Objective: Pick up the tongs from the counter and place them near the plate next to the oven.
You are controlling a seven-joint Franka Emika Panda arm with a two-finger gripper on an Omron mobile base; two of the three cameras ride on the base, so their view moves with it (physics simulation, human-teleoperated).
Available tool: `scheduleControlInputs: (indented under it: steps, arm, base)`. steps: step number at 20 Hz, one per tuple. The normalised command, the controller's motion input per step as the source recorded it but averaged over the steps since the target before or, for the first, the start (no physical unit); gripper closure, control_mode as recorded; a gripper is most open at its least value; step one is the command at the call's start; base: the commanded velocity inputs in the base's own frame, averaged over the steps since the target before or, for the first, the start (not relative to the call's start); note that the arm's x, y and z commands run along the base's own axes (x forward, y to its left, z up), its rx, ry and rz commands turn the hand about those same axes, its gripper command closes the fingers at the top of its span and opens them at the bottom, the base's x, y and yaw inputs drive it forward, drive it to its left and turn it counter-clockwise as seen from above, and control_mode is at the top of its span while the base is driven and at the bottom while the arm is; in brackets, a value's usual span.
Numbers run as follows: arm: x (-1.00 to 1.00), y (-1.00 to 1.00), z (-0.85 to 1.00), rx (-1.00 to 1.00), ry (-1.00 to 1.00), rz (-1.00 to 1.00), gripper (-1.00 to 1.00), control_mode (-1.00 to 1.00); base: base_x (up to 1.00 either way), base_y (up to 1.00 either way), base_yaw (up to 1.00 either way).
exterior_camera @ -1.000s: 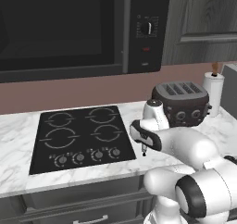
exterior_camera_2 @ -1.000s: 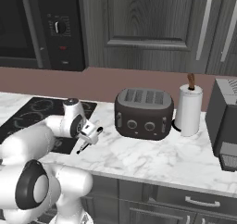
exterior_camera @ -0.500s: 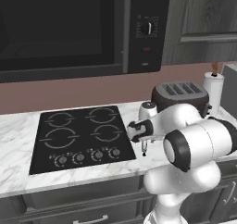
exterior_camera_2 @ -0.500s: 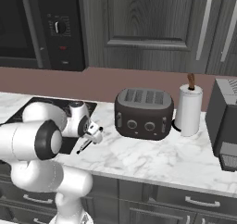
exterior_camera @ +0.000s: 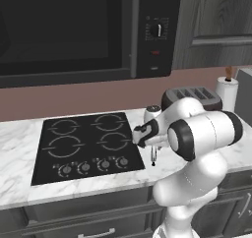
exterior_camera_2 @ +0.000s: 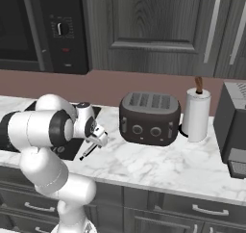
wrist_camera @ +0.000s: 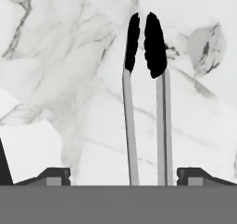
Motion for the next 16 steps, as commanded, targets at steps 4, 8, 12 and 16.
scheduleControlInputs:
  steps: [4,8,12,16]
  arm:
    - [0.00,-0.03,-0.51,-0.05,0.00,0.00,-1.00,-1.00]
    - [-0.08,-0.09,-0.51,-0.05,-0.02,0.00,1.00,-1.00]
    - [-0.23,-0.15,-0.53,-0.03,-0.03,0.00,1.00,-1.00]
    - [-0.32,-0.34,-0.28,0.04,-0.05,0.00,1.00,-1.00]
  base:
    - [0.00,0.00,0.00]
    - [0.00,0.00,0.00]
    - [0.00,0.00,0.00]
    - [0.00,0.00,0.00]
